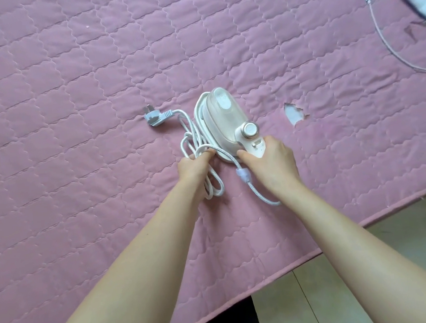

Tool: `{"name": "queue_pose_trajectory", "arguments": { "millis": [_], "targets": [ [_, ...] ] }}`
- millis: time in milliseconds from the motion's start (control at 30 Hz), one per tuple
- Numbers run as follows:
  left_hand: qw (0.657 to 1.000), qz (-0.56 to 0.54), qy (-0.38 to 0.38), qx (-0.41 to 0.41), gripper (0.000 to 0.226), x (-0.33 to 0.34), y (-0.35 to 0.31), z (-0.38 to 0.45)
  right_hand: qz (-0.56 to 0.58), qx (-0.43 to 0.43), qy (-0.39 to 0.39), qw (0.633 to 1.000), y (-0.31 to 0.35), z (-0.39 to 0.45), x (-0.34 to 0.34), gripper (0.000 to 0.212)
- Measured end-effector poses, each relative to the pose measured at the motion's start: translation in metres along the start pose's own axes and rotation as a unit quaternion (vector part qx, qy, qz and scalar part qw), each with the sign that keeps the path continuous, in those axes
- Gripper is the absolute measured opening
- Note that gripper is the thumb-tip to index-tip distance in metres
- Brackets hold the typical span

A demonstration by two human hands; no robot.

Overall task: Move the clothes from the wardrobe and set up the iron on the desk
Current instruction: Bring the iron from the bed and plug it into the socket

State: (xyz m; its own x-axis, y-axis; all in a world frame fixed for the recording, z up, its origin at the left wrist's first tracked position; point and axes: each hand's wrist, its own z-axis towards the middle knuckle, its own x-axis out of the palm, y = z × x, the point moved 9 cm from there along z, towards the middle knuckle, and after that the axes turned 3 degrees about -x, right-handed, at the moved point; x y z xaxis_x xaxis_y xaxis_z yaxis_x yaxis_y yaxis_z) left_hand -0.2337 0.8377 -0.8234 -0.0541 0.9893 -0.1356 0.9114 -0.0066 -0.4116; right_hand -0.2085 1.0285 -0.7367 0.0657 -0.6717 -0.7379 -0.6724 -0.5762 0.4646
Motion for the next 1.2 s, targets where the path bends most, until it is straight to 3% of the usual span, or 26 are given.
{"name": "queue_pose_trajectory", "arguments": {
  "millis": [167,433,900,1200],
  "targets": [
    [0.999,0.012,0.035,0.036,0.017,0.008,-0.01,-0.007,0.004,0.001,-0.015,1.0,-0.002,0.001,-0.006,0.032],
    [0.993,0.042,0.007,0.114,0.022,-0.01,-0.025,-0.037,0.002,-0.012,-0.026,1.0,0.009,-0.023,-0.023,0.023],
    [0.996,0.02,-0.019,0.08,0.019,-0.151,-0.015,-0.169,0.049,-0.029,0.005,0.998,0.088,-0.156,-0.077,0.032],
    [0.988,-0.032,-0.051,0.143,0.01,-0.246,-0.038,-0.3,0.085,-0.083,0.037,0.992,0.161,-0.276,-0.115,0.027]
  ]
}}
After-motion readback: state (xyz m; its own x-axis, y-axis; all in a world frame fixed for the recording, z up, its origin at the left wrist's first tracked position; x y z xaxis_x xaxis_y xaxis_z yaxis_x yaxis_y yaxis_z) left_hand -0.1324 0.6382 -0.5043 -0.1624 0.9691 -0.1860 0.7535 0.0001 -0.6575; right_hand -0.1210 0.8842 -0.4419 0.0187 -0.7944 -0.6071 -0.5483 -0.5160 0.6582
